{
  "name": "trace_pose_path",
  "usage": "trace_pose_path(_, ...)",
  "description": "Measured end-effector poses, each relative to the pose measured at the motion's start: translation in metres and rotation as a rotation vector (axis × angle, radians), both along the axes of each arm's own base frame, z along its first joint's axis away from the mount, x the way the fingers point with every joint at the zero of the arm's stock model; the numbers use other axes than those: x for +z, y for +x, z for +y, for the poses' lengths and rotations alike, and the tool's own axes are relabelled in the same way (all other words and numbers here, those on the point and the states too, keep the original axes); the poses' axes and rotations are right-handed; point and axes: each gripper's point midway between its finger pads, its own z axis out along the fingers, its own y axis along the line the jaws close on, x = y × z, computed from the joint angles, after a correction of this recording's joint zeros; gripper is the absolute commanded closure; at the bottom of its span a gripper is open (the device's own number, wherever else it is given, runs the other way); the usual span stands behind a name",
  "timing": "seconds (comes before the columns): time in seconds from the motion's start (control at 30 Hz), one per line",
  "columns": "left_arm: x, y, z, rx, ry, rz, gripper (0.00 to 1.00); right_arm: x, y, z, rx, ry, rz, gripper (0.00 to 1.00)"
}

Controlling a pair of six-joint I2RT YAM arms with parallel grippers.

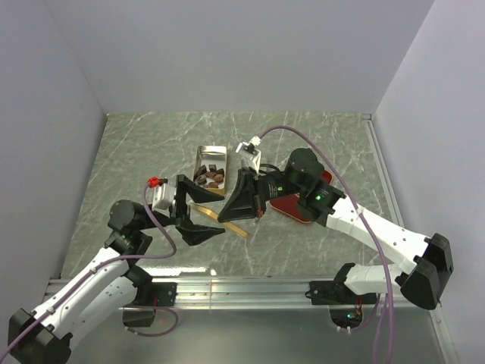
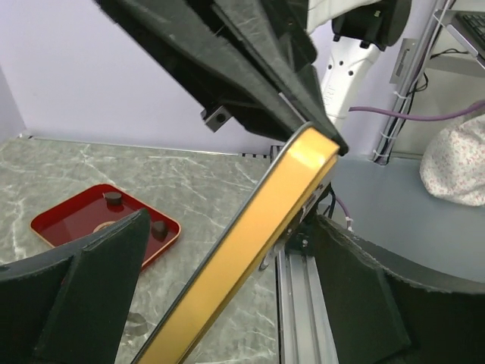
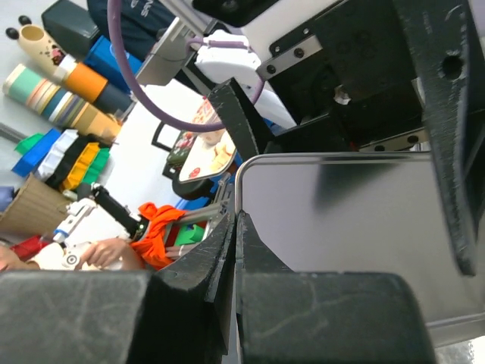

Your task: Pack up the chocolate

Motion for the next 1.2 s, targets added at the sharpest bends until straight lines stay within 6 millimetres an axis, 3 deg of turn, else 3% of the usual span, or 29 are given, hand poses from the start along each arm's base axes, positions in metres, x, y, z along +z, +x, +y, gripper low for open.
trace_pose_path(0.1, 0.000, -0.002, -0.002, -0.009, 0.008, -0.010, 0.34, 0.000, -0.001, 0.000, 0.009, 0.001, -0.006, 0.95)
trace_pose_path(0.27, -0.007, -0.006, -0.003, -0.029, 0.031, -0.001, 0.50, -0.002, 0.002, -0.001, 0.004, -0.001, -0.021, 0.94)
trace_pose_path(0.4, -0.015, -0.012, -0.004, -0.067, 0.064, 0.020, 0.89, 0.003, 0.011, 0.002, 0.004, 0.012, -0.069, 0.91)
trace_pose_path(0.47, -0.017, -0.019, -0.005, -0.103, 0.076, -0.002, 0.97, 0.003, 0.026, 0.004, -0.035, 0.013, -0.098, 0.82)
trace_pose_path(0.53, -0.019, -0.019, -0.006, -0.110, 0.090, 0.009, 0.99, 0.000, 0.037, 0.004, -0.053, 0.011, -0.119, 0.78)
trace_pose_path(0.57, -0.022, -0.015, -0.007, -0.106, 0.100, 0.027, 0.99, -0.002, 0.039, 0.004, -0.057, 0.008, -0.129, 0.69)
trace_pose_path(0.73, -0.039, 0.001, -0.013, -0.080, 0.145, 0.121, 0.99, -0.021, 0.072, 0.003, -0.177, -0.055, -0.168, 0.50)
trace_pose_path(0.77, -0.040, 0.003, -0.013, -0.073, 0.148, 0.131, 0.99, -0.021, 0.080, 0.000, -0.208, -0.063, -0.180, 0.43)
trace_pose_path(0.87, -0.039, 0.013, -0.016, -0.042, 0.150, 0.149, 0.99, -0.017, 0.106, -0.017, -0.307, -0.064, -0.216, 0.35)
trace_pose_path(0.9, -0.038, 0.016, -0.017, -0.028, 0.148, 0.154, 0.99, -0.013, 0.116, -0.026, -0.348, -0.060, -0.229, 0.26)
trace_pose_path(1.03, -0.034, 0.047, -0.019, 0.108, 0.137, 0.221, 0.99, 0.013, 0.151, -0.067, -0.538, -0.028, -0.322, 0.25)
trace_pose_path(1.13, -0.024, 0.080, -0.016, 0.253, 0.102, 0.306, 0.99, 0.030, 0.149, -0.078, -0.603, 0.025, -0.401, 0.25)
trace_pose_path(1.2, -0.013, 0.104, -0.010, 0.353, 0.061, 0.376, 0.99, 0.030, 0.146, -0.083, -0.640, 0.073, -0.444, 0.25)
